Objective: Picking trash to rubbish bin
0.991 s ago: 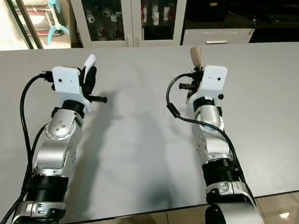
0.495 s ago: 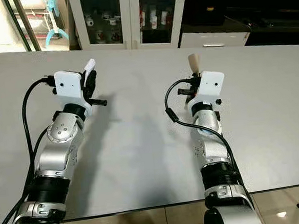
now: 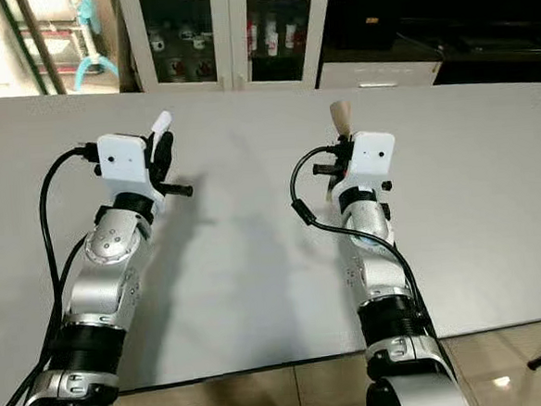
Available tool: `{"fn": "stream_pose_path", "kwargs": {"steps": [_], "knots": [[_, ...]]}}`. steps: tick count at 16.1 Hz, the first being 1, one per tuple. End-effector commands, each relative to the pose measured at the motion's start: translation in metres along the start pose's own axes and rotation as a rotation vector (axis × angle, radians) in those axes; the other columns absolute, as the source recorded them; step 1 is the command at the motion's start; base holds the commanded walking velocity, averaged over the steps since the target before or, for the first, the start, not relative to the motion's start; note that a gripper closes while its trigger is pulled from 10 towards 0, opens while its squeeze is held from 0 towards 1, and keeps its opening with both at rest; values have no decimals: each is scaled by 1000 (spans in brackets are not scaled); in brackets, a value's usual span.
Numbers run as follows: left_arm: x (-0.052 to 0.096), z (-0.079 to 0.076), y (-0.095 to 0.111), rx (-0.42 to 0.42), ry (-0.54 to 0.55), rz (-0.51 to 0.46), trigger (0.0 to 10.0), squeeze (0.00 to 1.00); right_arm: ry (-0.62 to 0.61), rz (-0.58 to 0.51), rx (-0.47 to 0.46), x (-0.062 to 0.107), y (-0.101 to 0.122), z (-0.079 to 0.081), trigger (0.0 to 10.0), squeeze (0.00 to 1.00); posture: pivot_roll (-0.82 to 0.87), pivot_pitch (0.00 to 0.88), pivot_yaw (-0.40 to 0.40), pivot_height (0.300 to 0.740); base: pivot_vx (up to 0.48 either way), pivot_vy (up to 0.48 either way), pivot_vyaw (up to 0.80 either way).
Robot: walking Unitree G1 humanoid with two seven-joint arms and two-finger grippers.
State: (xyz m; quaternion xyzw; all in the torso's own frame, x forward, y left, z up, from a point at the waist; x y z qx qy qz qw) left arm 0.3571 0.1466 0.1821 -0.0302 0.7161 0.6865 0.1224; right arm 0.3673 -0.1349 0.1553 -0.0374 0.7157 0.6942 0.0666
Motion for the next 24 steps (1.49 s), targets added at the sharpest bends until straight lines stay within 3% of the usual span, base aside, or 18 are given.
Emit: {"fn": "stream_pose_path", "kwargs": {"steps": [1, 16, 18, 24], "knots": [[1, -3, 1, -4, -5, -8, 10000, 0, -13, 17, 0, 2, -3, -5, 10000, 0, 38, 0, -63, 740, -311, 0, 0], [3, -3, -2, 4, -1, 3, 10000, 0, -12, 54, 4, 6, -9, -6, 10000, 0, 26, 4, -61, 740, -323, 0, 0], [3, -4, -1, 7, -3, 5, 10000, 0, -12, 61, 2, 7, -10, -7, 10000, 0, 21, 10, -59, 740, 242, 0, 0], [3, -5, -2, 14, -2, 6, 10000, 0, -13, 70, -4, 7, -11, -7, 10000, 0, 19, 17, -60, 740, -276, 0, 0]]}}
Point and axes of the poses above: a point about 5 cm out from each wrist's last joint towards the gripper, its own x axis pointing back from the gripper into the wrist, its own y axis along the axis of the wrist's last joint, z = x × y, the point moved 1 cm from there along -x, pointing out of the wrist towards the gripper, and after that the axes turned 9 degrees about x, right-handed, at the moved point
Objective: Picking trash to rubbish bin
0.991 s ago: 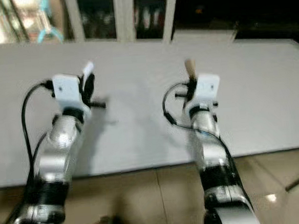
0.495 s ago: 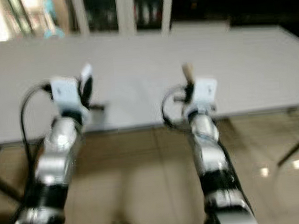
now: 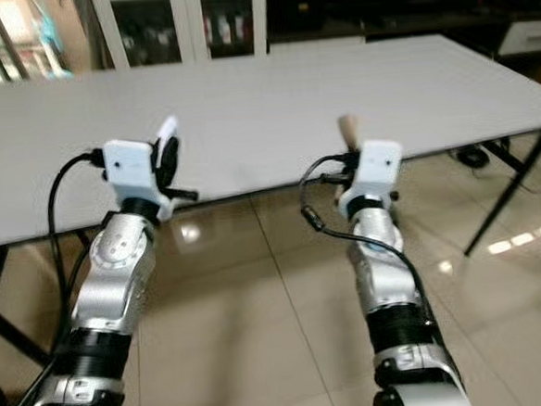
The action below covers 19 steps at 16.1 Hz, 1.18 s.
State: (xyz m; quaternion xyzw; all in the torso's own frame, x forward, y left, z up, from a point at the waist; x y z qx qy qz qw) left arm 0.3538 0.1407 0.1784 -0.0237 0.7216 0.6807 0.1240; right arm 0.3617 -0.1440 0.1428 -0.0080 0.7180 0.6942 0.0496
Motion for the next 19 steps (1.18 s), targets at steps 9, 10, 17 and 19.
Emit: {"fn": "stream_pose_path", "kwargs": {"steps": [9, 10, 17, 19], "knots": [[0, 1, 0, 4, 17, 5, 10000, 0, 7, 22, -6, 1, -1, 1, 10000, 0, 14, 29, -60, 740, -293, 0, 0], [-1, 1, 0, 1, 20, 9, 10000, 0, 7, 23, -4, 1, -2, 1, 10000, 0, 14, 29, -60, 740, 0, 0, 0], [-2, 5, -6, -18, 43, 53, 10000, 0, 12, 33, -5, 1, -2, 2, 10000, 0, 13, 50, -64, 740, 206, 0, 0], [-3, 6, -6, -20, 48, 54, 10000, 0, 16, 39, -2, 1, -2, 3, 10000, 0, 14, 54, -64, 740, 480, 0, 0]]}}
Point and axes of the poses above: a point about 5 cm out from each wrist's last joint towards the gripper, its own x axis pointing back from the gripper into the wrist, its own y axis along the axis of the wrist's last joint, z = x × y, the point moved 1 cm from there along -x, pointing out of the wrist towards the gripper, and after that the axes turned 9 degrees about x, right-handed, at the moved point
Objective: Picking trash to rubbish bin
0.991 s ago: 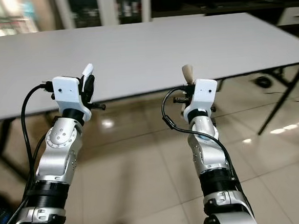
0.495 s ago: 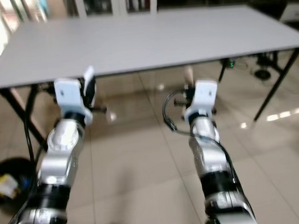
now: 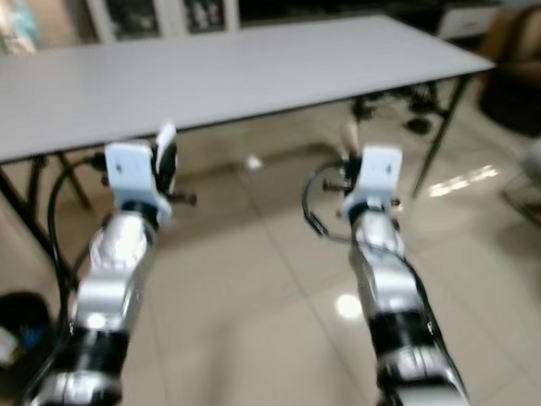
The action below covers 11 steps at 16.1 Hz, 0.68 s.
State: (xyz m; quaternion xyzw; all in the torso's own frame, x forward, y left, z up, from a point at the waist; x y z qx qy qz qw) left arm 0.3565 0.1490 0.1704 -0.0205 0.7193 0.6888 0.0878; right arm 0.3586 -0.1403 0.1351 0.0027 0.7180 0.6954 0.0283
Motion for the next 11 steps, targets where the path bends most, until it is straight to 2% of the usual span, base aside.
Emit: {"fn": "stream_pose_path", "kwargs": {"steps": [1, 11], "knots": [[-3, -2, 2, -9, 7, 2, 10000, 0, 3, -4, 3, -3, 5, -1, 10000, 0, 15, 55, -64, 740, 480, 0, 0], [-1, -4, -1, 5, -2, 10, 10000, 0, 35, 31, 32, 0, -5, 3, 10000, 0, 18, 59, -65, 740, 0, 0, 0]]}}
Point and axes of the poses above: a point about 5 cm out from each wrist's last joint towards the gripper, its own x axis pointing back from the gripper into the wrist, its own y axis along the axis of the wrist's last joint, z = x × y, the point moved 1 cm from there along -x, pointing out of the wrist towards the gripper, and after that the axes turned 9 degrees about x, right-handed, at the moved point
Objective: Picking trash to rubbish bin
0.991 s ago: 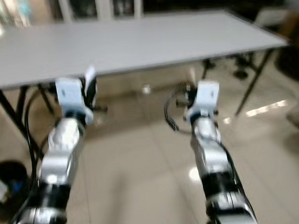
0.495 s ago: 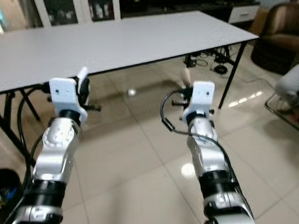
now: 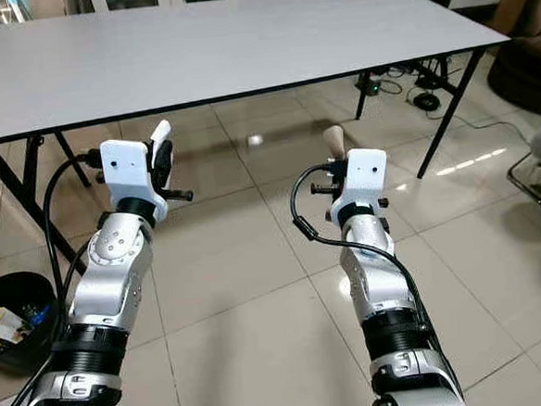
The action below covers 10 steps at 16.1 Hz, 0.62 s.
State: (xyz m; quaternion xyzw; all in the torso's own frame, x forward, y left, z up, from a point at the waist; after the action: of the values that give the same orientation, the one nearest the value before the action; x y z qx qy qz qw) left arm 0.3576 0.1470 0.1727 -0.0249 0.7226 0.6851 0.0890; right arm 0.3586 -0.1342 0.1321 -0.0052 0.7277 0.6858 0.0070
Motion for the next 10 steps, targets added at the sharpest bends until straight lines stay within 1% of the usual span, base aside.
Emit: {"fn": "stream_pose_path", "kwargs": {"steps": [1, 2, 3, 4, 5, 6, 7, 8, 10], "knots": [[3, 1, -17, -9, -2, 68, 10000, 0, 8, 71, 36, 1, -16, -3, 10000, 0, 22, 57, -65, 740, 0, 0, 800], [4, 3, -23, -20, 0, 88, 10000, 0, 16, 94, 46, 2, -21, -2, 10000, 0, 23, 55, -65, 740, 0, 0, 800], [8, 8, -36, -21, 15, 130, 10000, 0, 31, 134, 62, 4, -31, -1, 10000, 0, 20, 51, -64, 740, 0, 0, 800], [21, 20, -70, -60, 25, 253, 10000, 0, 74, 218, 101, 14, -60, -2, 10000, 0, 22, 49, -65, 740, 0, 0, 800], [24, 21, -75, -74, 20, 273, 10000, 0, 80, 231, 112, 16, -64, -2, 10000, 0, 23, 48, -65, 740, 0, 0, 800], [39, 29, -101, -36, 30, 379, 10000, 0, 75, 326, 123, 28, -91, -11, 10000, 0, 25, 43, -64, 740, 0, 0, 800], [47, 34, -113, 16, 59, 433, 10000, 0, 63, 373, 122, 34, -103, -17, 10000, 0, 26, 40, -64, 740, 0, 0, 800], [51, 36, -120, 20, 72, 474, 10000, 0, 52, 413, 115, 40, -113, -23, 10000, 0, 23, 37, -61, 740, 0, 0, 800], [62, 42, -135, -10, 94, 544, 10000, 0, 59, 468, 102, 48, -125, -25, 10000, 0, 22, 27, -59, 740, 0, 0, 800]]}}
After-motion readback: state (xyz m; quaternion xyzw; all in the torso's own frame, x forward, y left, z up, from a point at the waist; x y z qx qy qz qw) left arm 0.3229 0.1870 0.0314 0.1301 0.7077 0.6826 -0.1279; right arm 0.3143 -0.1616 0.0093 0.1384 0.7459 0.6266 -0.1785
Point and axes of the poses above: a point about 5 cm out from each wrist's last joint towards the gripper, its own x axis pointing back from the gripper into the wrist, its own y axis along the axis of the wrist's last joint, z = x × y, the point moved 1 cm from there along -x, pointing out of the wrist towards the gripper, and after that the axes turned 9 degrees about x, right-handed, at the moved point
